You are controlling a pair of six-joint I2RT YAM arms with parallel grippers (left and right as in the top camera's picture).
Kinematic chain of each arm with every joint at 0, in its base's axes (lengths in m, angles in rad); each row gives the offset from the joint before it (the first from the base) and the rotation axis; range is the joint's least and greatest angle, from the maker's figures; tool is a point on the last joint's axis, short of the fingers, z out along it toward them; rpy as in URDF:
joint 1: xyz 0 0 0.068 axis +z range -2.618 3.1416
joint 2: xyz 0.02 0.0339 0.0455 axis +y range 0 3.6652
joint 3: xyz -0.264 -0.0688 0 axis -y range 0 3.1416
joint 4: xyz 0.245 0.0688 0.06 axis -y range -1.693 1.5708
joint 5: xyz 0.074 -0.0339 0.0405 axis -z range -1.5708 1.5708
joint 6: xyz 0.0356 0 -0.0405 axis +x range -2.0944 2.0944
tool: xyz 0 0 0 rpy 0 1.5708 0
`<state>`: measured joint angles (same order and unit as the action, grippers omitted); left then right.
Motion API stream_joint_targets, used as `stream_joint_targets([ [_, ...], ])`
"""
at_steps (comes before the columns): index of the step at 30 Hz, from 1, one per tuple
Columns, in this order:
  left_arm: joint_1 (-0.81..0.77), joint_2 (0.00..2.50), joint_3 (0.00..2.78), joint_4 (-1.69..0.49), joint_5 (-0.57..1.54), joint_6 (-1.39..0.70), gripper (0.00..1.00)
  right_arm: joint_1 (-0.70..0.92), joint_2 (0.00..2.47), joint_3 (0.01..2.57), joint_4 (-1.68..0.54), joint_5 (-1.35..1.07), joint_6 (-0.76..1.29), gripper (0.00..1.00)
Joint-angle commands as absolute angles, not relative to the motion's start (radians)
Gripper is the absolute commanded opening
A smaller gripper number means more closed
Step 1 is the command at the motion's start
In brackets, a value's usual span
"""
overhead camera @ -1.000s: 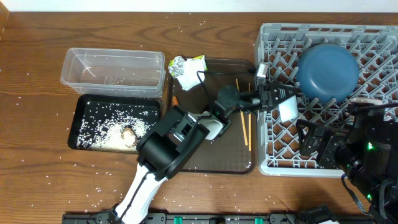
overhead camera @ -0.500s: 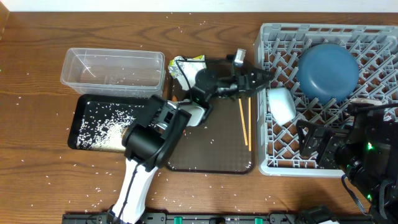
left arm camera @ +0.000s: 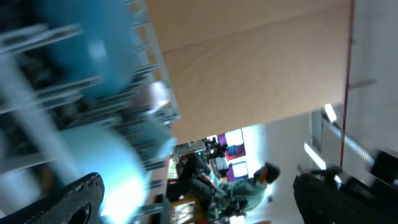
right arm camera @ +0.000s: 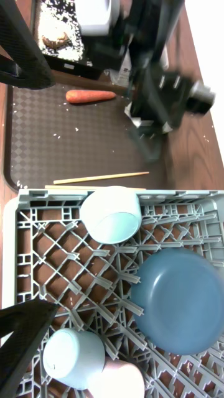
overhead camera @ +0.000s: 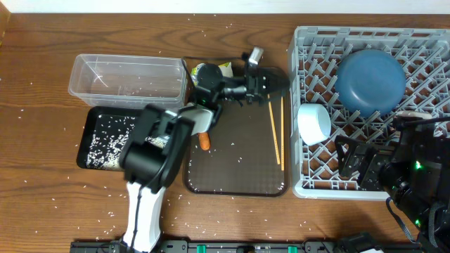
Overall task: Sort waste into correct bins and load items into the dishwasher rack
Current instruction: 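Move the left gripper back to the orange carrot on the brown tray, then grasp the orange carrot with the left gripper and drop it on the black tray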
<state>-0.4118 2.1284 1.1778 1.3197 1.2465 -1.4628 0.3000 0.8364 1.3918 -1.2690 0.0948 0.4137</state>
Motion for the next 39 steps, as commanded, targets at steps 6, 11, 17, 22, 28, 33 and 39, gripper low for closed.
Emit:
stream_joint_targets([
  [6, -0.281, 1.798, 1.183, 1.002, 1.328, -1.197, 0.98, 0.293, 0.836, 1.393, -1.266, 0.008, 0.324, 0.99],
  [11, -0.234, 1.665, 1.183, 0.561, 1.202, -0.879, 0.98, 0.293, 0.865, 1.393, -1.246, -0.095, 0.297, 0.99],
  [17, -0.228, 1.506, 1.183, -0.138, 0.686, -0.470, 0.98, 0.295, 0.944, 1.393, -1.230, -0.185, 0.297, 0.99],
  [22, -0.265, 1.414, 1.183, -0.501, 0.229, -0.340, 0.98, 0.295, 1.023, 1.393, -1.225, -0.184, 0.290, 0.99],
  [28, -0.287, 1.433, 1.179, -0.717, 0.147, -0.332, 0.89, 0.295, 1.117, 1.393, -1.204, -0.184, 0.290, 0.99],
  [33, -0.306, 1.523, 1.160, -0.736, 0.136, -0.333, 0.75, 0.295, 1.163, 1.393, -1.208, -0.189, 0.291, 0.98],
  [39, -0.363, 1.689, 1.159, -0.720, 0.033, -0.374, 0.71, 0.295, 1.169, 1.393, -1.236, -0.192, 0.290, 0.98],
])
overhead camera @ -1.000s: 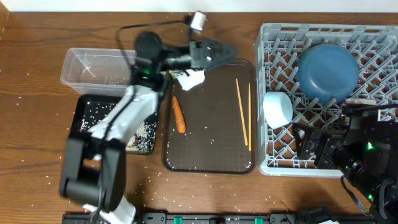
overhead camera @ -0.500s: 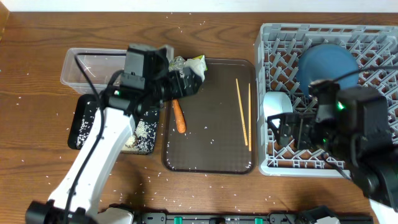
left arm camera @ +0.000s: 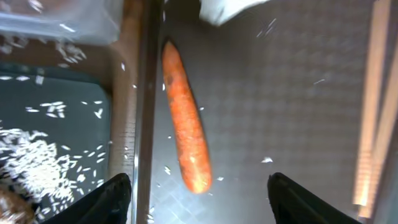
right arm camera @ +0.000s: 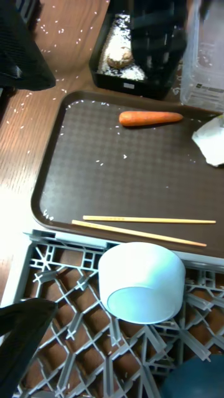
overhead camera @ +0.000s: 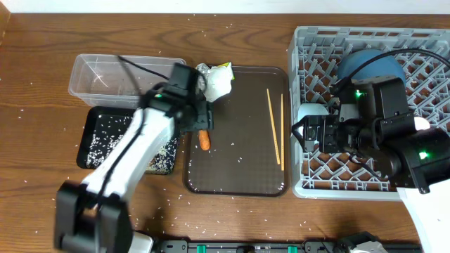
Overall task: Sort waste into correct bins and load items into the dishwasher rack
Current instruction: 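Grasp the orange carrot with the left gripper and drop it on the black tray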
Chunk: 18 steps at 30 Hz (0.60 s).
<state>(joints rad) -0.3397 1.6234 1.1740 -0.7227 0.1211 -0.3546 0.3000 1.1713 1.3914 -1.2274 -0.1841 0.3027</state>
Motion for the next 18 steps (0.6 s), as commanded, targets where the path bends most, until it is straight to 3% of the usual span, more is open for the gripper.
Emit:
stream_joint_targets([
  [1, -0.368, 1.710, 1.160, -0.713, 0.034, -0.387, 0.72, 0.295, 1.169, 1.393, -1.241, -0.191, 0.290, 0.98],
  [8, -0.408, 1.840, 1.160, -0.637, 0.033, -0.442, 0.70, 0.295, 1.169, 1.393, -1.262, -0.191, 0.290, 0.99],
  [10, -0.410, 1.854, 1.159, -0.623, 0.032, -0.443, 0.65, 0.295, 1.169, 1.393, -1.266, -0.191, 0.290, 0.99],
  [13, -0.410, 1.864, 1.159, -0.611, 0.012, -0.443, 0.46, 0.295, 1.169, 1.393, -1.269, -0.191, 0.290, 0.99],
  [18, -0.412, 1.874, 1.159, -0.608, 0.010, -0.443, 0.46, 0.295, 1.169, 1.393, -1.272, -0.191, 0.290, 0.99],
])
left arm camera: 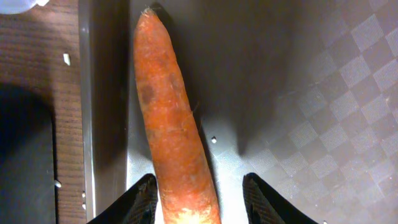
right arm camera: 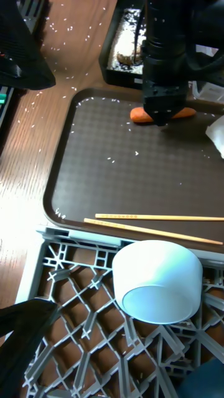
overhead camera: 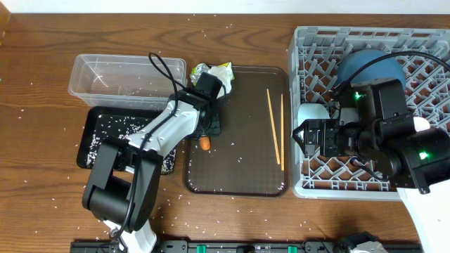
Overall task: Sort waste into correct bins and load items into the dishwasher rack
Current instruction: 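Grasp the orange carrot with the left gripper and drop it on the black tray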
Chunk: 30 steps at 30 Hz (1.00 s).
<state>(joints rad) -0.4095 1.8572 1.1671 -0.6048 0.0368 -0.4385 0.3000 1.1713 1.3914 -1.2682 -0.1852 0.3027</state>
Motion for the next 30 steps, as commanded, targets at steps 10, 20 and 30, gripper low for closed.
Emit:
stream_joint_targets([
  [10, -0.418, 1.875, 1.130, -0.593, -0.013, -0.452, 0.40, 0.295, 1.169, 1.393, -1.292, -0.191, 0.290, 0.97],
  [20, -0.422, 1.871, 1.104, -0.574, -0.031, -0.469, 0.28, 0.295, 1.169, 1.393, -1.301, -0.191, 0.290, 0.96],
  [30, -0.411, 1.671, 1.140, -0.767, -0.013, -0.490, 0.26, 0.295, 1.169, 1.393, -1.303, -0.187, 0.290, 0.97],
])
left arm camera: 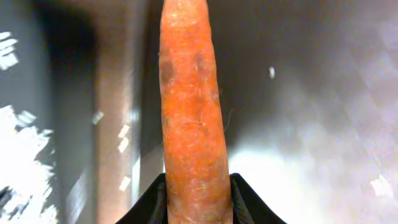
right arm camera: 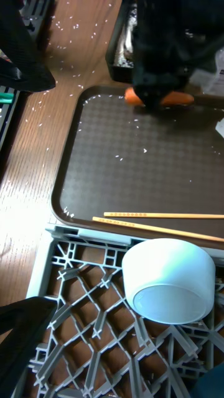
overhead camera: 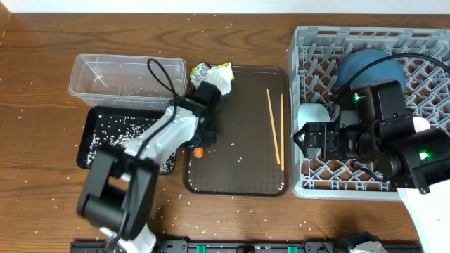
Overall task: Sort waste into correct bins and load items into the dishwasher rack
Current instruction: 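Grasp the orange carrot with the left gripper and drop it on the black tray, then move the left gripper to the yellow snack wrapper on the brown tray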
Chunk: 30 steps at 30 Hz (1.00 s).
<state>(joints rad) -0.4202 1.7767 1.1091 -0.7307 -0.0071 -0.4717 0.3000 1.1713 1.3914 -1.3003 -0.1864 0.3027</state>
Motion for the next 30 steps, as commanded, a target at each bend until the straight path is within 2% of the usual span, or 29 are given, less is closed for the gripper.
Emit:
stream_joint_targets([
  [1, -0.406, 1.645, 1.140, -0.789, -0.013, -0.495, 0.26, 0.295, 1.169, 1.393, -1.303, -0.187, 0.290, 0.96],
  [5, -0.357, 1.521, 1.140, -0.892, -0.066, -0.512, 0.26, 0.295, 1.169, 1.393, -1.303, -0.187, 0.290, 0.97],
  [10, -0.230, 1.433, 1.118, -0.997, -0.196, -0.657, 0.27, 0.295, 1.169, 1.393, -1.302, -0.187, 0.290, 0.96],
  [17, -0.068, 1.460, 1.012, -0.904, -0.188, -0.873, 0.27, 0.295, 1.169, 1.393, -1.302, -0.188, 0.290, 0.96],
  [24, -0.042, 1.479, 0.965, -0.857, -0.150, -0.896, 0.27, 0.295, 1.166, 1.393, -1.302, -0.188, 0.290, 0.96],
  [27, -0.042, 1.474, 0.968, -0.849, -0.150, -0.895, 0.65, 0.295, 1.163, 1.393, -1.301, -0.187, 0.290, 0.95],
  [29, -0.042, 1.467, 0.982, -0.852, -0.140, -0.882, 0.81, 0.295, 1.162, 1.393, -1.302, -0.187, 0.286, 0.96],
  [30, -0.042, 1.463, 0.991, -0.855, -0.134, -0.867, 0.83, 0.295, 1.161, 1.393, -1.302, -0.187, 0.281, 0.96],
])
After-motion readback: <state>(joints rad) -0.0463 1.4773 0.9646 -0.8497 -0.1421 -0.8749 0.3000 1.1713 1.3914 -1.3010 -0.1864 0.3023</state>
